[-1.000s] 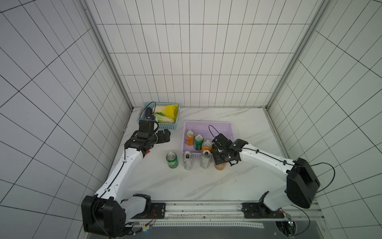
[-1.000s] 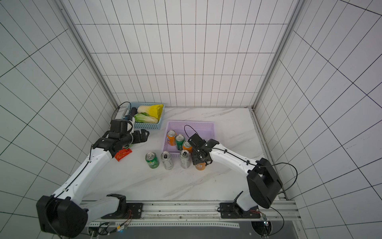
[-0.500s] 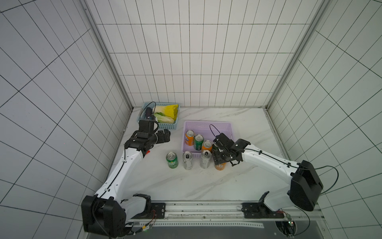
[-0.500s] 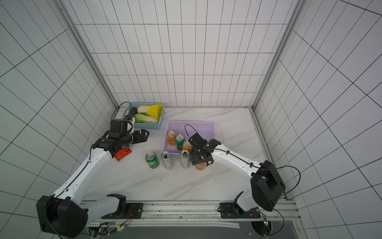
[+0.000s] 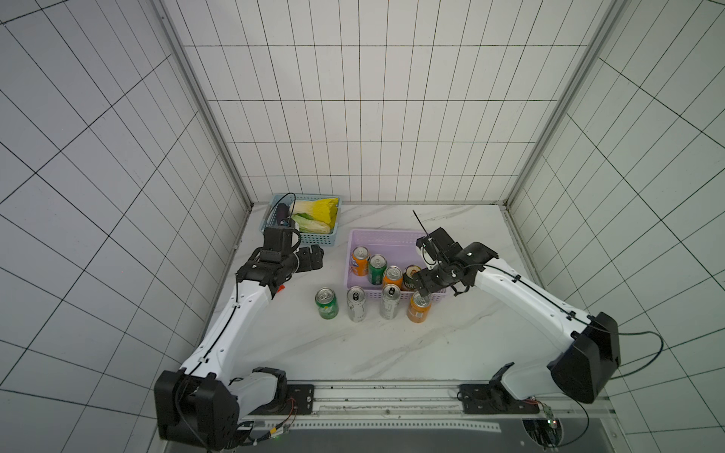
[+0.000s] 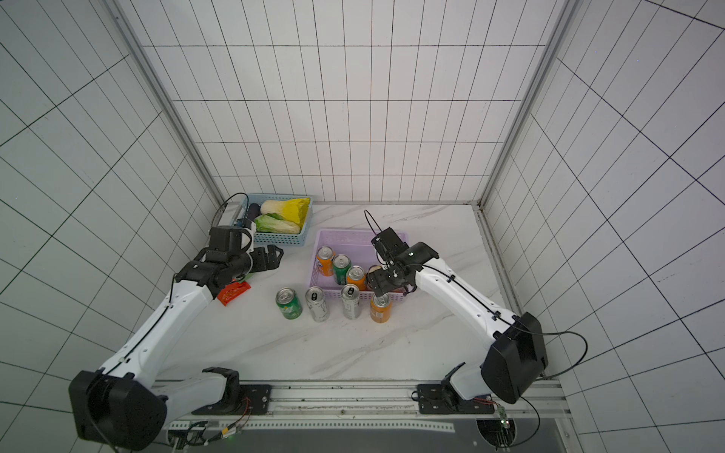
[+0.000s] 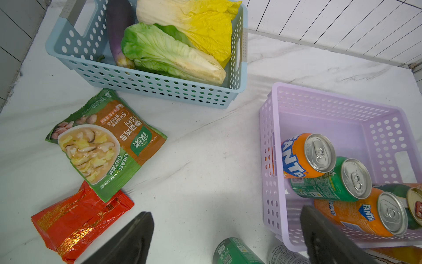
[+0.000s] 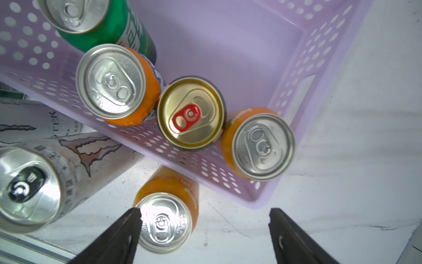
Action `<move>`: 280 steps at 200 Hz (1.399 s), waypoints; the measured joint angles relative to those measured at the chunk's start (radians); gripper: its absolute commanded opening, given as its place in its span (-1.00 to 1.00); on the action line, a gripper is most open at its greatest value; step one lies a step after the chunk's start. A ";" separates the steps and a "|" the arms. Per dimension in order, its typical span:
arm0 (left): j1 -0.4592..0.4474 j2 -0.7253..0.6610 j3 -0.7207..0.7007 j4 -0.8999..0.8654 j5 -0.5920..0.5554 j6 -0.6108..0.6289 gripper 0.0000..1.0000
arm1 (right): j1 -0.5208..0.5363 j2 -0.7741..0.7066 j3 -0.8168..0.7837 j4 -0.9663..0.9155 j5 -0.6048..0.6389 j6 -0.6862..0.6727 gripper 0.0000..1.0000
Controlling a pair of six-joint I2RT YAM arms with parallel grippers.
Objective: Take out the drinks from the basket
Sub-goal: Pick up the drink from the basket.
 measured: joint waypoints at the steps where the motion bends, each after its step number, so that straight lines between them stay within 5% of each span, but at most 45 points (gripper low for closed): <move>1: 0.000 0.000 0.000 0.000 0.000 0.000 0.97 | -0.005 0.000 0.003 -0.003 -0.002 -0.006 0.83; 142: 0.003 0.002 0.000 -0.001 -0.002 0.000 0.97 | -0.185 0.239 0.167 -0.119 -0.102 -0.300 1.00; 280: 0.003 0.014 0.000 -0.002 -0.003 0.000 0.97 | -0.206 0.351 0.182 -0.082 -0.140 -0.346 0.64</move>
